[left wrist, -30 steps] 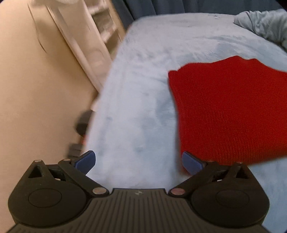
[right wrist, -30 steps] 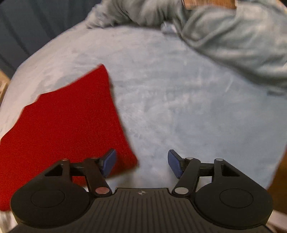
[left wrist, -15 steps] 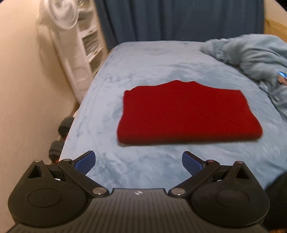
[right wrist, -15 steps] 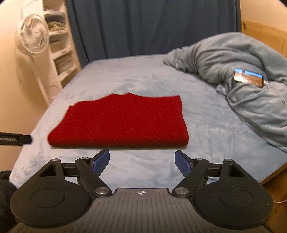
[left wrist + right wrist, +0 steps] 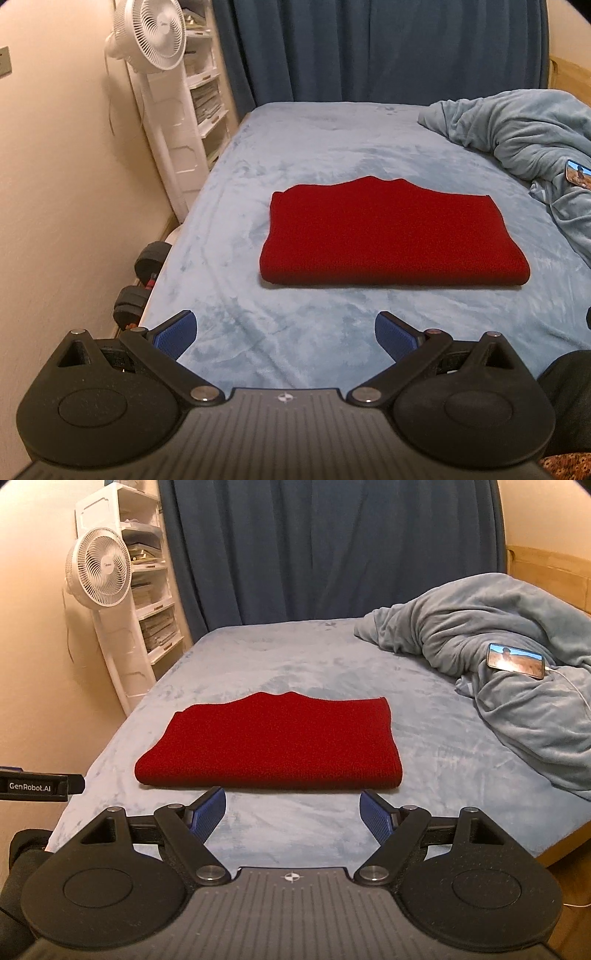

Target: Fold small clothes

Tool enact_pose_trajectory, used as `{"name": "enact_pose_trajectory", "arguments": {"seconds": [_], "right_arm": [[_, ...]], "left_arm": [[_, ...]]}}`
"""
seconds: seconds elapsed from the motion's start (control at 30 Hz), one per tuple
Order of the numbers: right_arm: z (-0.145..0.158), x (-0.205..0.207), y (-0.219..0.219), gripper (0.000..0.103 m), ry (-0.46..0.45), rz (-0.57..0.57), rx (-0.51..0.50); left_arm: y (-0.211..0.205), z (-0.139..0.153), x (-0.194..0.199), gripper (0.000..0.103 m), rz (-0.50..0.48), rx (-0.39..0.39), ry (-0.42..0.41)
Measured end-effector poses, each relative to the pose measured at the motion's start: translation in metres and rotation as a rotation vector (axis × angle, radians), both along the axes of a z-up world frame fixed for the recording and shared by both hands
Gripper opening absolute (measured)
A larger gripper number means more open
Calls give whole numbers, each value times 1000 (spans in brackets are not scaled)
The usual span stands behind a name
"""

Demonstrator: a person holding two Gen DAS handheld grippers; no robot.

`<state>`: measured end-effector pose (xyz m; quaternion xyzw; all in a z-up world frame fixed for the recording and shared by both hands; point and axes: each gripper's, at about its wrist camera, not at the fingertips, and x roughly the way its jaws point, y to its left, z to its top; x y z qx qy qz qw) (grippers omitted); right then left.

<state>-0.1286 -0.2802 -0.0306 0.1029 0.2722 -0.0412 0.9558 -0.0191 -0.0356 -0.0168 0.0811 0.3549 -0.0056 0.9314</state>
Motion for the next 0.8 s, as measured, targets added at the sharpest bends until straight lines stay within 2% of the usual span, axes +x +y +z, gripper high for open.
{"name": "enact_pose_trajectory", "arguments": {"seconds": [0.8], "right_arm": [[-12, 10, -4, 81, 36, -9, 27]], "left_arm": [[0, -6, 9, 103, 9, 14, 17]]}}
